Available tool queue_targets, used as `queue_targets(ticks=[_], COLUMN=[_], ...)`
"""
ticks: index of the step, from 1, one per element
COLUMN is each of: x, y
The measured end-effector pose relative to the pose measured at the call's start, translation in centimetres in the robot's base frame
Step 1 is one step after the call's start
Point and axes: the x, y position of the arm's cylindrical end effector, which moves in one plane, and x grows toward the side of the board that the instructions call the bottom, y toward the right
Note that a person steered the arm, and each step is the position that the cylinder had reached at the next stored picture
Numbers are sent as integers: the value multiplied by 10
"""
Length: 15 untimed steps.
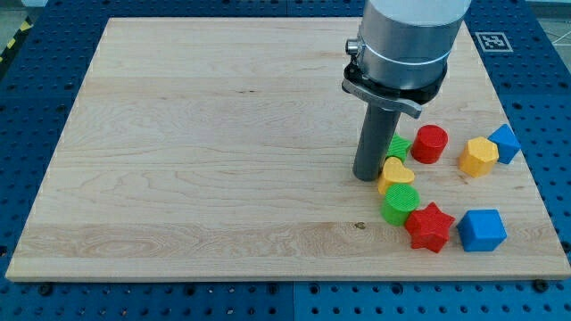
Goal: Move the yellow hexagon to the red circle
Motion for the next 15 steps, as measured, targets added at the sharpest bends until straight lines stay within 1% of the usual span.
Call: queue_targets(ticks=[1, 2, 3, 4, 5, 6, 7, 8, 9, 10, 11, 13, 15], x=[-26, -67, -106, -135, -136, -105, -66, -64, -32, 16, 32, 26, -1], y=[-40, -51, -15, 55, 159, 243, 256, 256, 255, 255, 251, 225, 183])
